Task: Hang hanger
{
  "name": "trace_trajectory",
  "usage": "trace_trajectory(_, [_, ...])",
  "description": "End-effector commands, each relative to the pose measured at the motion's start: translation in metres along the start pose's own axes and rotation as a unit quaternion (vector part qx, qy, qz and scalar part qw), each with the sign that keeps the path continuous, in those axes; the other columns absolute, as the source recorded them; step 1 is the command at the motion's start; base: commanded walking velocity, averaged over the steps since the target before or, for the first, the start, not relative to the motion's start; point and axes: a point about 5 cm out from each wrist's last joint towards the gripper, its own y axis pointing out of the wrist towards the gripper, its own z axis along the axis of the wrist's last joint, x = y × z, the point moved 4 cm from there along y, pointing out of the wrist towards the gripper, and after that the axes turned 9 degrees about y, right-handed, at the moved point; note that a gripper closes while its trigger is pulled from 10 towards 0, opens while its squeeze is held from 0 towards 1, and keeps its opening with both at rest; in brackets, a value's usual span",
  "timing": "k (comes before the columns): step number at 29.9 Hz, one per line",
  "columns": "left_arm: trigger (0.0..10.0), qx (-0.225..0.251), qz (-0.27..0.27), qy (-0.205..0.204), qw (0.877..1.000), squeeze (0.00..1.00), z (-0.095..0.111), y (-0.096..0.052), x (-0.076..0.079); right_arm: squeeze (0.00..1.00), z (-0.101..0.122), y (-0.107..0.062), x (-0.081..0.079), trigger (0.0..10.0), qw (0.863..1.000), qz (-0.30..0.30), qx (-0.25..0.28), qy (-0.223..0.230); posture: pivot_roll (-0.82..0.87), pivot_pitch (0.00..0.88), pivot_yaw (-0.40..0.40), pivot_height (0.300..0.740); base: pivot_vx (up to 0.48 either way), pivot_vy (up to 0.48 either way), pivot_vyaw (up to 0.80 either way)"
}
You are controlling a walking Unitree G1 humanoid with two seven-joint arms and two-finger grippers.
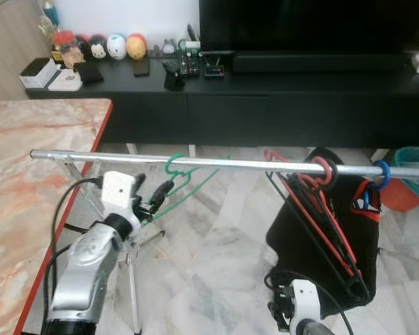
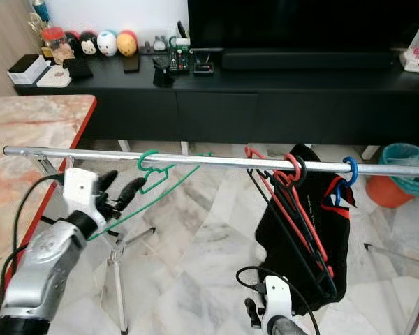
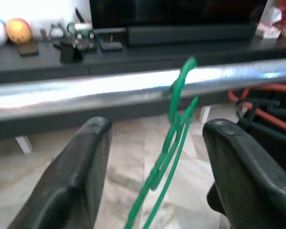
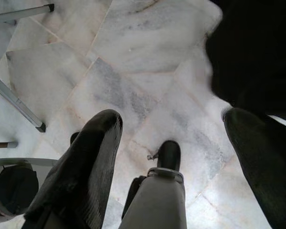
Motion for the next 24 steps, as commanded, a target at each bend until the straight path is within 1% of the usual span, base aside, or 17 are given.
trace_trajectory(1, [10.0, 0.011, -0.011, -0.004, 1.0, 1.0, 0.009, -0.01, -0.001, 0.0, -0.004, -0.001, 0.002, 10.0, 1.0, -0.002, -0.008, -0.001, 0.08, 0.085, 0.024, 0.74, 0.0, 0.0, 0.0])
trace_trajectory(4, [10.0, 0.002, -0.023, -0.006, 1.0, 1.0, 0.006, -0.023, 0.0, 0.0, -0.004, -0.001, 0.003, 10.0, 1.0, -0.002, -0.008, -0.001, 0.08, 0.084, 0.024, 0.74, 0.0, 0.0, 0.0])
trace_trajectory(5, [10.0, -0.014, -0.03, -0.01, 0.999, 1.0, 0.0, -0.031, 0.001, 0.0, -0.004, -0.001, 0.003, 10.0, 1.0, -0.002, -0.008, -0.002, 0.08, 0.084, 0.024, 0.74, 0.0, 0.0, 0.0])
trace_trajectory(6, [10.0, -0.043, -0.034, -0.01, 0.998, 0.93, -0.011, -0.037, 0.001, 0.0, -0.004, -0.001, 0.003, 10.0, 1.0, -0.002, -0.008, -0.002, 0.08, 0.084, 0.024, 0.74, 0.0, 0.0, 0.0])
trace_trajectory(7, [10.0, -0.065, -0.039, 0.01, 0.997, 0.0, -0.021, -0.042, 0.002, 0.0, -0.004, -0.001, 0.003, 10.0, 1.0, -0.002, -0.007, -0.001, 0.08, 0.084, 0.024, 0.74, 0.0, 0.0, 0.0])
trace_trajectory(8, [10.0, -0.083, -0.042, 0.031, 0.995, 0.0, -0.03, -0.047, 0.002, 0.0, -0.003, -0.001, 0.003, 10.0, 1.0, -0.003, -0.007, -0.002, 0.09, 0.082, 0.025, 0.74, 0.0, 0.0, 0.0])
trace_trajectory(9, [10.0, -0.114, -0.017, 0.012, 0.993, 0.0, -0.05, -0.058, -0.003, 0.0, -0.003, -0.001, 0.003, 10.0, 1.0, -0.003, -0.007, -0.002, 0.09, 0.082, 0.025, 0.74, 0.0, 0.0, 0.0])
trace_trajectory(10, [10.0, -0.122, -0.004, -0.002, 0.993, 0.0, -0.055, -0.062, -0.006, 0.0, -0.003, -0.001, 0.003, 10.0, 1.0, -0.003, -0.007, -0.001, 0.09, 0.082, 0.025, 0.74, 0.0, 0.0, 0.0])
trace_trajectory(12, [10.0, -0.138, 0.006, 0.003, 0.99, 0.0, -0.064, -0.068, -0.008, 0.0, -0.003, -0.001, 0.003, 10.0, 1.0, -0.003, -0.007, -0.001, 0.09, 0.082, 0.025, 0.74, 0.0, 0.0, 0.0])
trace_trajectory(14, [10.0, -0.164, 0.011, 0.007, 0.986, 0.0, -0.078, -0.075, -0.006, 0.0, -0.003, -0.001, 0.003, 10.0, 1.0, -0.003, -0.006, -0.001, 0.08, 0.078, 0.026, 0.74, 0.0, 0.0, 0.0])
trace_trajectory(15, [10.0, -0.184, 0.007, -0.007, 0.983, 0.0, -0.092, -0.081, -0.002, 0.0, -0.003, -0.001, 0.003, 10.0, 1.0, -0.004, -0.006, -0.003, 0.08, 0.078, 0.027, 0.74, 0.0, 0.0, 0.0])
trace_trajectory(16, [10.0, -0.194, 0.013, -0.001, 0.981, 0.0, -0.097, -0.083, -0.002, 0.0, -0.003, -0.001, 0.003, 10.0, 1.0, -0.005, -0.006, -0.004, 0.08, 0.078, 0.027, 0.74, 0.0, 0.0, 0.0])
trace_trajectory(18, [10.0, -0.229, 0.039, 0.025, 0.972, 0.0, -0.112, -0.089, -0.009, 0.0, -0.002, -0.001, 0.003, 10.0, 1.0, -0.007, -0.001, -0.003, 0.08, 0.075, 0.026, 0.74, 0.0, 0.0, 0.0])
trace_trajectory(20, [10.0, -0.257, 0.049, 0.016, 0.965, 0.0, -0.126, -0.095, -0.011, 0.0, 0.0, -0.001, 0.003, 10.0, 1.0, -0.008, 0.007, -0.002, 0.07, 0.075, 0.027, 0.74, 0.0, 0.0, 0.0])
trace_trajectory(22, [10.0, -0.298, 0.045, 0.02, 0.953, 0.0, -0.149, -0.103, -0.007, 0.0, 0.003, -0.001, 0.003, 10.0, 1.0, -0.012, 0.025, -0.003, 0.06, 0.068, 0.024, 0.74, 0.0, 0.0, 0.0])
trace_trajectory(23, [10.0, -0.298, 0.045, 0.02, 0.953, 0.0, -0.149, -0.103, -0.007, 0.0, 0.003, -0.001, 0.003, 10.0, 1.0, -0.012, 0.025, -0.003, 0.06, 0.068, 0.024, 0.74, 0.0, 0.0, 0.0])
trace_trajectory(24, [10.0, -0.307, 0.036, 0.025, 0.951, 0.0, -0.155, -0.104, -0.003, 0.0, 0.004, -0.001, 0.003, 10.0, 1.0, -0.01, 0.028, -0.004, 0.05, 0.068, 0.024, 0.74, 0.0, 0.0, 0.0])
